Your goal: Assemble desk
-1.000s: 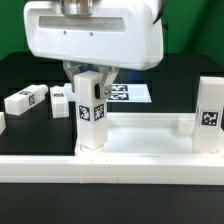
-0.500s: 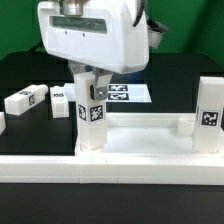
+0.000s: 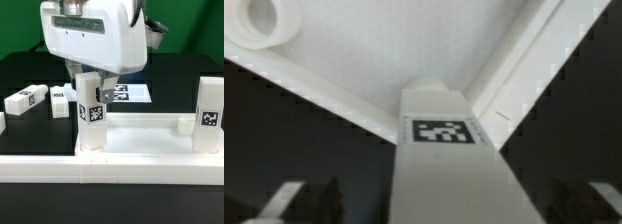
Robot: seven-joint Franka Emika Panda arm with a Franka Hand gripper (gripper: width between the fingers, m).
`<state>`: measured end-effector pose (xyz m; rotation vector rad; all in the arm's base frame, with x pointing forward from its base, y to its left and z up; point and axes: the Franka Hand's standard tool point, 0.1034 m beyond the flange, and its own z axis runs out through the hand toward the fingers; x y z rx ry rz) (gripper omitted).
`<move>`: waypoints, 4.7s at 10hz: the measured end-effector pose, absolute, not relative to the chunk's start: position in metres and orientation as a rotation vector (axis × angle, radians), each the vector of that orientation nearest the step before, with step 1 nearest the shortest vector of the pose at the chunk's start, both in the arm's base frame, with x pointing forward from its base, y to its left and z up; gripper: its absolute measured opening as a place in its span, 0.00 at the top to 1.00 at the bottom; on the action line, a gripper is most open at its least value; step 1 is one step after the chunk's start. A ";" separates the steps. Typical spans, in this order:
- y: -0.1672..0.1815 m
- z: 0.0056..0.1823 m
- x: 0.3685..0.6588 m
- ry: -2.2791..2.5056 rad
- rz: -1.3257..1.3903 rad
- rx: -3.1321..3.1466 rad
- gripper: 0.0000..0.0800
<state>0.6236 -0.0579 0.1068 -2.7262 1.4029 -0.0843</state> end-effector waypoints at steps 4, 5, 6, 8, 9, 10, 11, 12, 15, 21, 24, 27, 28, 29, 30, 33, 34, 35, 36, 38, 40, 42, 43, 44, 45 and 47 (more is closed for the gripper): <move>-0.058 0.107 0.625 0.926 -0.112 -2.933 0.19; -0.058 0.107 0.625 0.833 -0.115 -2.963 0.19; -0.058 0.107 0.625 0.759 -0.118 -2.984 0.19; -0.059 0.107 0.624 0.452 -0.125 -3.064 0.19; -0.059 0.107 0.624 0.297 -0.129 -3.090 0.19; -0.061 0.107 0.625 0.068 -0.139 -3.117 0.19; -0.062 0.107 0.625 -0.072 -0.140 -3.123 0.19; -0.062 0.107 0.625 -0.208 -0.141 -3.121 0.19; -0.061 0.107 0.625 -0.444 -0.137 -3.110 0.19; -0.061 0.107 0.624 -0.405 -0.135 -3.116 0.64; -0.061 0.106 0.624 -0.043 -0.137 -3.119 0.64; -0.059 0.105 0.624 0.392 -0.132 -3.072 0.64; -0.059 0.105 0.624 0.584 -0.127 -3.032 0.64; -0.059 0.105 0.624 0.727 -0.122 -2.998 0.64; -0.059 0.104 0.624 0.818 -0.119 -2.972 0.64; -0.056 0.103 0.624 1.345 -0.094 -2.764 0.64; -0.056 0.103 0.624 1.495 -0.088 -2.684 0.64; -0.056 0.103 0.624 1.569 -0.084 -2.636 0.64; -0.056 0.103 0.624 1.631 -0.082 -2.597 0.64; -0.056 0.103 0.624 1.558 -0.086 -2.643 0.63; -0.057 0.104 0.624 1.413 -0.091 -2.729 0.38; -0.057 0.104 0.625 1.079 -0.106 -2.885 0.20; -0.057 0.103 0.624 0.940 -0.109 -2.937 0.20; -0.057 0.103 0.625 0.803 -0.115 -2.981 0.19; -0.058 0.103 0.625 0.653 -0.119 -3.021 0.19; -0.057 0.103 0.624 0.382 -0.124 -3.080 0.19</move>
Offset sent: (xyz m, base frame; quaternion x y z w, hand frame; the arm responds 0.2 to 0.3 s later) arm 0.0000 0.0000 0.0000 0.0000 0.0000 -0.1296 0.9916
